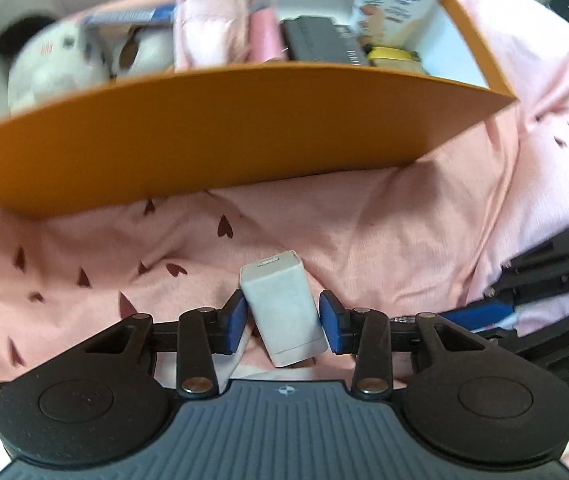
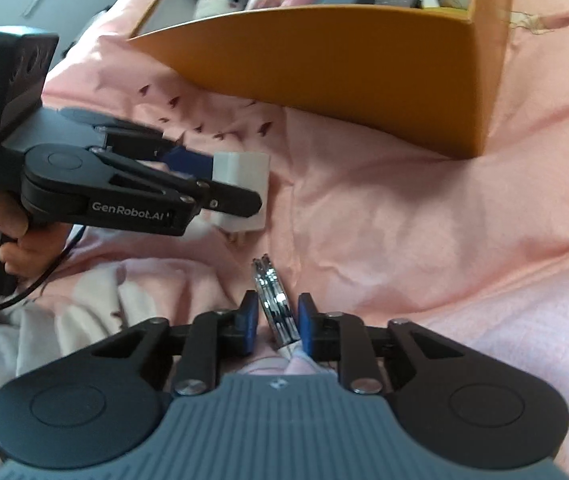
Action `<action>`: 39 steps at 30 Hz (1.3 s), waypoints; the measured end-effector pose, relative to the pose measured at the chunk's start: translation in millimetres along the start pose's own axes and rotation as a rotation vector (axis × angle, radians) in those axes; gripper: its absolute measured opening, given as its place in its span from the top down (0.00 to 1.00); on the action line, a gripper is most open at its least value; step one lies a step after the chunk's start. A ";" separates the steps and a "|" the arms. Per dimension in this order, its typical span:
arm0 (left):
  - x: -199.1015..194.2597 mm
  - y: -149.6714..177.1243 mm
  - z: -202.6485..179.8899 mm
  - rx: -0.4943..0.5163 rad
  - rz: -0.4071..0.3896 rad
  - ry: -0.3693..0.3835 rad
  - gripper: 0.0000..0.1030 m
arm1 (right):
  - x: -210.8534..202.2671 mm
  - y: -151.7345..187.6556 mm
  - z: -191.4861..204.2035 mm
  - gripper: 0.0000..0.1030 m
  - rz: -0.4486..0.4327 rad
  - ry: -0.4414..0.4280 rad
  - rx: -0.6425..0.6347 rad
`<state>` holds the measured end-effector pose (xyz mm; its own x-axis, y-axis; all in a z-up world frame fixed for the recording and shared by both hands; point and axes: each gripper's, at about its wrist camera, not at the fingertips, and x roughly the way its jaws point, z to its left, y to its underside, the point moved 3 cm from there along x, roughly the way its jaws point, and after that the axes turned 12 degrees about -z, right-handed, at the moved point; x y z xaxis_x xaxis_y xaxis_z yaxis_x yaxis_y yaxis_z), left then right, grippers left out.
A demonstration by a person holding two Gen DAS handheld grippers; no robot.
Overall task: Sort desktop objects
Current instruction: 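Grasp the white charger plug with left gripper while right grasps the glitter compact, then carry the plug and compact over the orange box and lower them inside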
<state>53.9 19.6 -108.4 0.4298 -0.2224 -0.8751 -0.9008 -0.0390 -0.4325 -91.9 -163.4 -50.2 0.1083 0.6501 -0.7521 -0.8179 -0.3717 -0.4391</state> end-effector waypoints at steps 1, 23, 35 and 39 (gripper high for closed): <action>2.2 1.0 3.2 -0.038 -0.008 0.009 0.58 | -2.3 -0.9 -1.1 0.84 -0.011 0.008 0.006; -15.9 2.4 -15.2 0.021 -0.079 -0.065 0.61 | -34.4 -23.3 0.0 0.87 -0.208 0.270 -0.075; -87.9 -51.2 -8.4 -0.041 -0.244 0.104 0.63 | -99.2 -73.1 32.1 0.87 -0.397 0.157 -0.117; -110.3 -75.2 -6.1 -0.035 -0.317 0.111 0.63 | -113.7 -101.4 43.3 0.87 -0.465 0.150 -0.160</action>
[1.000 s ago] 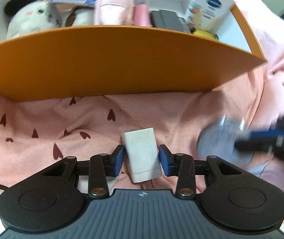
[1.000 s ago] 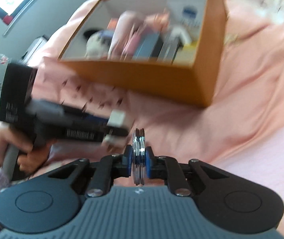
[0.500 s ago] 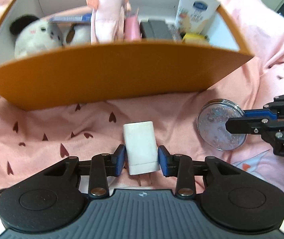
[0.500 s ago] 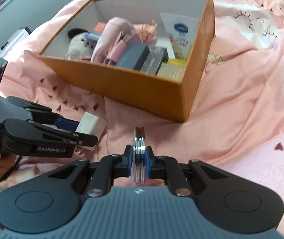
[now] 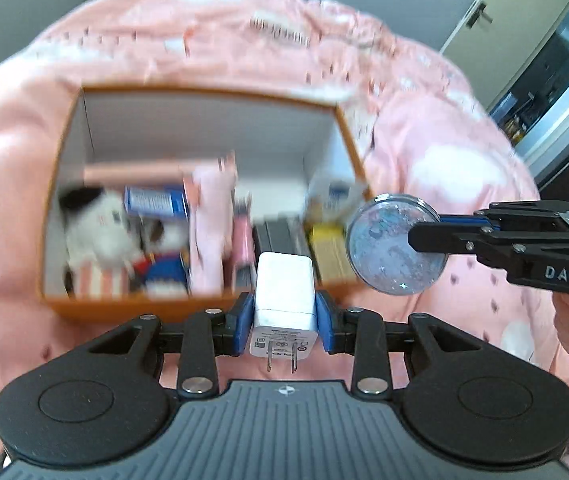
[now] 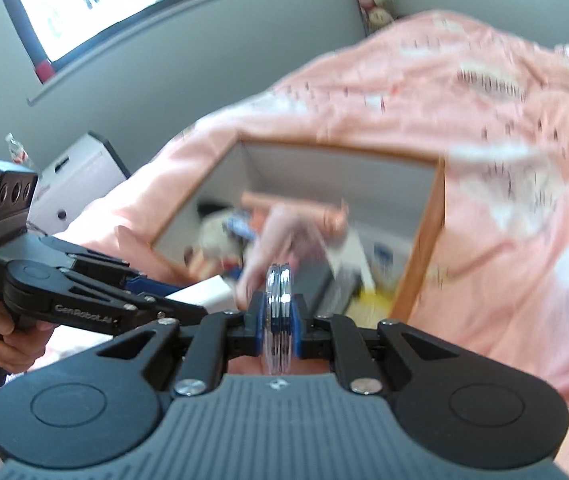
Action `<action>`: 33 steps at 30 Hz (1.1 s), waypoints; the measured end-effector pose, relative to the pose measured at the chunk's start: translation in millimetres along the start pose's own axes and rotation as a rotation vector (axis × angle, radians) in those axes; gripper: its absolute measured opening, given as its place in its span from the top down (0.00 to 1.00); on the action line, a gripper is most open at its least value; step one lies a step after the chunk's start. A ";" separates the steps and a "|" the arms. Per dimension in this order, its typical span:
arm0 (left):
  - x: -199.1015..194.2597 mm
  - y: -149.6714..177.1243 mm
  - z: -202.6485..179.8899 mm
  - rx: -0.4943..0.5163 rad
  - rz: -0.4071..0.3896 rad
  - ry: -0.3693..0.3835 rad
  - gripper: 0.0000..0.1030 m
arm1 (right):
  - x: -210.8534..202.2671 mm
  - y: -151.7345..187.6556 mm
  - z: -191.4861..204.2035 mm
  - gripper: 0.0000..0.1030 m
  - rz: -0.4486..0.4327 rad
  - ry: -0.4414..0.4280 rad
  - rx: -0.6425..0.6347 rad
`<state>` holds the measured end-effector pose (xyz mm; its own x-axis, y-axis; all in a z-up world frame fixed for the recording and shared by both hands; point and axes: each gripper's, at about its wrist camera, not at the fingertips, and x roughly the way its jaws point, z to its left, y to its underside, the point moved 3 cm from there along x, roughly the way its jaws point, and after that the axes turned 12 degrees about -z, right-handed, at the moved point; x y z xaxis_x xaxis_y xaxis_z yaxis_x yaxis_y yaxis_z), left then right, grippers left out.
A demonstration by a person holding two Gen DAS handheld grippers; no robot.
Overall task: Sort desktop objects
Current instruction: 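Carry the plug and compact over the orange box and lower them inside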
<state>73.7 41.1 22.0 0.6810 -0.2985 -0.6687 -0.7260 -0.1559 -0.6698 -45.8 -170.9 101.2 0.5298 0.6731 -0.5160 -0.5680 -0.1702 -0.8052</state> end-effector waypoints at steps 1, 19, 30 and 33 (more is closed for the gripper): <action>-7.4 -8.2 1.1 0.005 -0.015 -0.005 0.63 | 1.2 -8.8 0.3 0.87 -0.018 0.000 -0.007; 59.9 -90.6 31.4 0.053 -0.069 -0.118 0.63 | 166.6 -54.5 -73.1 0.87 0.217 0.136 0.066; 84.5 -97.2 36.5 0.056 -0.041 -0.103 0.63 | 203.5 -33.4 -79.5 0.87 0.390 0.104 0.080; 86.3 -98.2 35.8 0.059 -0.039 -0.101 0.63 | 210.9 -33.8 -80.2 0.86 0.410 0.107 0.062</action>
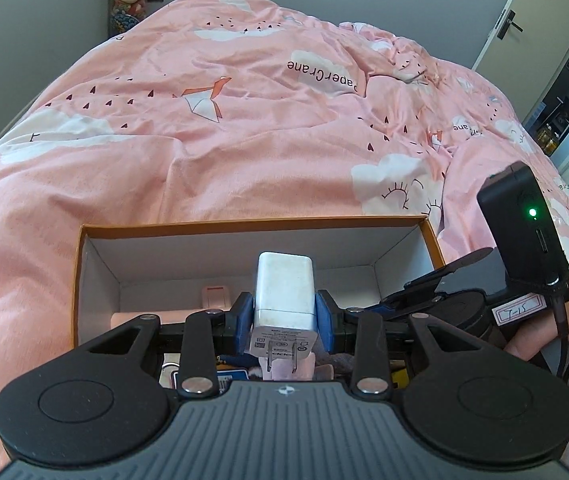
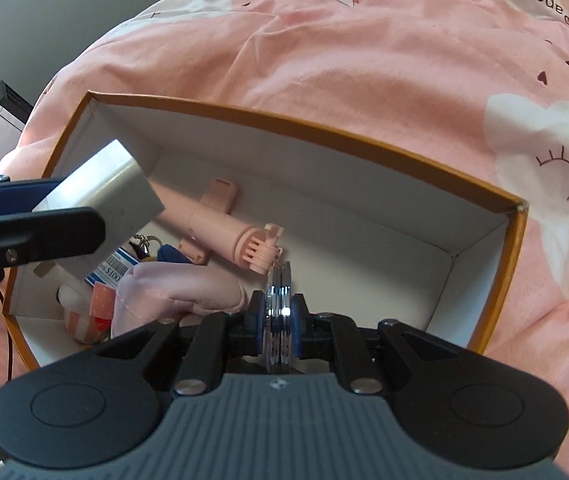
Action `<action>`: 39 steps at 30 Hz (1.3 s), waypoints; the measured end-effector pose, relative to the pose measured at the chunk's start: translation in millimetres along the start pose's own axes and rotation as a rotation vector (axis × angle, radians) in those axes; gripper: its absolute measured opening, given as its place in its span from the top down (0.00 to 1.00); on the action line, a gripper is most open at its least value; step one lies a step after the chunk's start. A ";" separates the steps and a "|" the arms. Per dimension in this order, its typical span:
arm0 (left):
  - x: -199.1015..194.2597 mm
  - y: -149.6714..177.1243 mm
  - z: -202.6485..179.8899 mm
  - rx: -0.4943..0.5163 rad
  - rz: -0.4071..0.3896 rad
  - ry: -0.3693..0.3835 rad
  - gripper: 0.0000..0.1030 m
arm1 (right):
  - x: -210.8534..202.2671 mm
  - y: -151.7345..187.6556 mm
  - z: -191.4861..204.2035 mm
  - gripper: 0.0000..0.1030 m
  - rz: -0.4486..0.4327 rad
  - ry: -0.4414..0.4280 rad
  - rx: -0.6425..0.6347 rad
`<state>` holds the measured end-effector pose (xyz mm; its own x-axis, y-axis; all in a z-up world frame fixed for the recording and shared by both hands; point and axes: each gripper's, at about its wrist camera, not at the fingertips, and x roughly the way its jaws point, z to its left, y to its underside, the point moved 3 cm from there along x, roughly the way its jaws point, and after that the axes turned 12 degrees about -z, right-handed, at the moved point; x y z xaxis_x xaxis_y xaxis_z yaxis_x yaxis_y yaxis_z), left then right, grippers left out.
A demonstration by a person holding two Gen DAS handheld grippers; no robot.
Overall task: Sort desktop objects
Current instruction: 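Carry the plug and compact over the orange box and lower them inside, then open the right gripper to release the compact while left releases the plug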
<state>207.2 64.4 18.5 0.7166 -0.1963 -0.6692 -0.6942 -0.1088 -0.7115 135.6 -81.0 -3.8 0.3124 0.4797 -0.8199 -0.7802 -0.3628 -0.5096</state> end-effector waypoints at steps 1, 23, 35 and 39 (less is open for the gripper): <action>0.8 -0.1 -0.2 0.002 0.001 0.002 0.63 | 0.5 -1.4 0.9 0.84 0.003 0.015 -0.019; 16.7 -3.1 -10.6 0.038 0.030 0.037 0.63 | -16.9 -4.9 10.8 0.68 -0.052 0.170 -0.368; 70.0 1.8 -65.4 0.104 0.114 0.154 0.63 | -129.9 31.8 -55.1 0.66 -0.413 0.315 -0.077; 95.3 5.6 -66.0 -0.005 0.159 0.143 0.63 | -114.0 54.8 -78.8 0.66 -0.368 0.320 0.045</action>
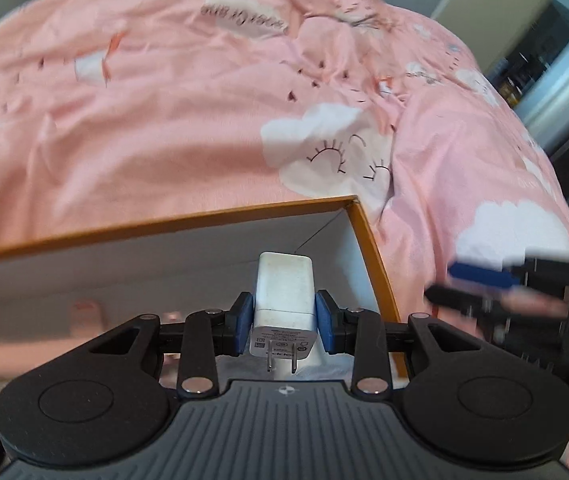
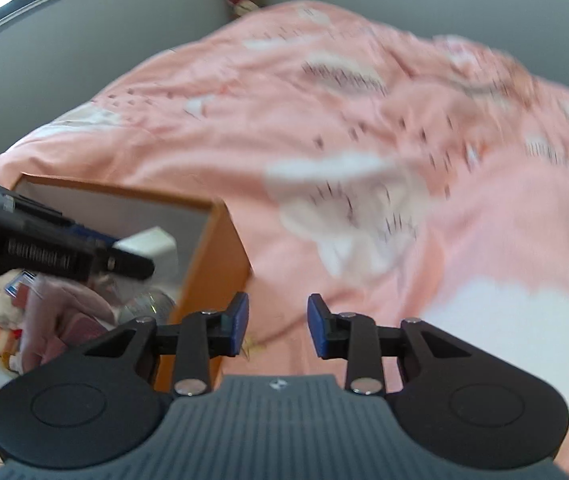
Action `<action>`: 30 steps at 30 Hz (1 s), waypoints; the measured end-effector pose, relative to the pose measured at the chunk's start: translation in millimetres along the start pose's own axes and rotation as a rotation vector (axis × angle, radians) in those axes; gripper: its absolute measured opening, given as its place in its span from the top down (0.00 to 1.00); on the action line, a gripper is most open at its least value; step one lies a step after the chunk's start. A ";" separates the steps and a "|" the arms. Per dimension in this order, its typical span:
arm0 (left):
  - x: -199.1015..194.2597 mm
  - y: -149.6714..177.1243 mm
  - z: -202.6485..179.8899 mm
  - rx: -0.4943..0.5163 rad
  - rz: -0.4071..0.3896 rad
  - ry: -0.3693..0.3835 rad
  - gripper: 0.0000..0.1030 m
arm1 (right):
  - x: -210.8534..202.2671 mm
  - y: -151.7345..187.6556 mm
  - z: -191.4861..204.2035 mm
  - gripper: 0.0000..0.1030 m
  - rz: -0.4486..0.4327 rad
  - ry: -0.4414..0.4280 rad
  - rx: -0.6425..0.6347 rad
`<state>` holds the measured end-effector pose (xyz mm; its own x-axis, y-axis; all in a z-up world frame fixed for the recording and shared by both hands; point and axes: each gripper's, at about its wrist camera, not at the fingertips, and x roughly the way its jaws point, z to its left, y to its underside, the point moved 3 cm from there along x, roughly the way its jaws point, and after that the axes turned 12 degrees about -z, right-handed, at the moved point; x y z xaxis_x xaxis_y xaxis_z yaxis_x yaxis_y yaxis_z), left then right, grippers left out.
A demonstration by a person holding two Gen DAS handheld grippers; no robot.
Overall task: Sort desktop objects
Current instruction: 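Open the right gripper to release the compact while left releases the plug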
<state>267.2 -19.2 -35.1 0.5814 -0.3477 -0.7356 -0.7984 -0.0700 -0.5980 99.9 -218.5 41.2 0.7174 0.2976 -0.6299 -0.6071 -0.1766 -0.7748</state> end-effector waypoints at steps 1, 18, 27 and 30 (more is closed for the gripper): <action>5.1 0.6 1.4 -0.028 0.004 -0.004 0.63 | -2.4 7.1 -6.1 0.66 0.003 -0.004 0.017; 54.4 8.1 14.0 -0.255 0.091 -0.052 0.63 | 1.1 25.5 -0.8 0.66 0.002 -0.061 0.037; 54.7 12.1 23.1 -0.372 0.109 0.009 0.61 | -4.2 30.1 0.5 0.66 0.005 -0.053 0.019; 50.3 9.4 21.7 -0.365 0.097 0.023 0.61 | -4.6 32.7 0.5 0.66 0.011 -0.049 0.017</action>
<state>292.4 -17.1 -84.6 0.4998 -0.3900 -0.7734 -0.8554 -0.3626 -0.3699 76.6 -225.2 18.7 0.6933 0.3410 -0.6349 -0.6209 -0.1646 -0.7664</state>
